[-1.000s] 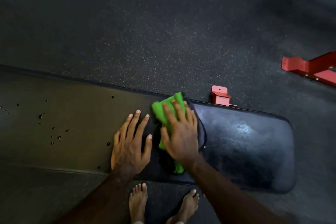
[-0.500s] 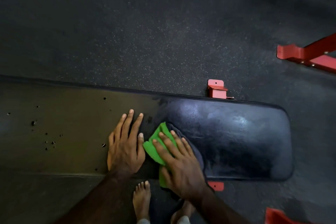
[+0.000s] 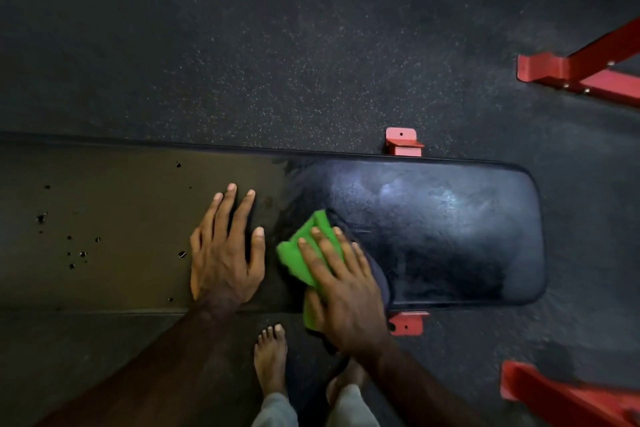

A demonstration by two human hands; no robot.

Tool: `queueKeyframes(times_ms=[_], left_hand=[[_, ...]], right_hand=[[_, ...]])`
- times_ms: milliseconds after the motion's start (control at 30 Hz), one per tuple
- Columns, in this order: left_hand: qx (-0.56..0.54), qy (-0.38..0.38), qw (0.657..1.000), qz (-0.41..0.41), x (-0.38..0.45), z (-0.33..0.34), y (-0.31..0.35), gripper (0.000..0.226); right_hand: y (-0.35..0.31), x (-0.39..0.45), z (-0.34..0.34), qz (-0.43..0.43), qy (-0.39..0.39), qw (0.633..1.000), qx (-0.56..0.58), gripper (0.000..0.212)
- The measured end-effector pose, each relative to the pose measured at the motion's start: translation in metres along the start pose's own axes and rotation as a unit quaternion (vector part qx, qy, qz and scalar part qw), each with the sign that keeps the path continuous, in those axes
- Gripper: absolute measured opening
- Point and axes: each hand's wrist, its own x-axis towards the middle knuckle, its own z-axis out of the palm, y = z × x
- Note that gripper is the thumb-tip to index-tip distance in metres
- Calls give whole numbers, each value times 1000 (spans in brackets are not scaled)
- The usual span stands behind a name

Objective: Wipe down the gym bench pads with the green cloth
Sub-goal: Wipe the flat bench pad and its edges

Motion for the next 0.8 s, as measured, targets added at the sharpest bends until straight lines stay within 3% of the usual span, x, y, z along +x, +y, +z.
queueKeyframes(times_ms=[67, 133, 200, 267, 333, 400, 433, 467, 533, 600, 667, 733, 800], left_hand=[[-4, -4, 1000, -2, 0, 0, 1, 61], [-4, -1, 1000, -4, -1, 0, 1, 61], [-3, -2, 1000, -1, -1, 0, 1, 61], [-5, 1, 1000, 1, 0, 0, 2, 61], [-7, 5, 1000, 1, 0, 0, 1, 62], [-7, 7, 1000, 3, 0, 0, 1, 62], [-5, 5, 1000, 3, 0, 0, 0, 62], [-4, 5, 1000, 2, 0, 0, 0, 62], [-3, 0, 1000, 0, -1, 0, 0, 61], [-2, 1, 1000, 1, -1, -1, 0, 61], [0, 1, 1000, 3, -1, -1, 0, 62], [1, -1, 1000, 0, -1, -1, 1, 62], [1, 4, 1000, -1, -1, -1, 1, 62]], right_hand=[[34, -15, -4, 118, 82, 990, -5, 80], [42, -12, -8, 282, 175, 943, 33, 75], [14, 5, -2, 377, 197, 903, 54, 72], [-28, 13, 7, 320, 163, 930, 72, 75], [-58, 0, 16, 149, 69, 984, 71, 80], [-43, -12, 15, -6, -6, 999, 38, 85], [-27, -17, 16, -42, -8, 999, 12, 86], [-11, -23, 16, -30, 13, 999, -5, 85], [19, -32, 16, 127, 98, 987, 1, 81], [21, -34, 10, 289, 187, 938, 43, 75], [-9, -23, 15, 355, 208, 909, 60, 74], [-44, -14, 21, 276, 152, 947, 68, 80], [-57, -11, 22, 124, 58, 989, 52, 83]])
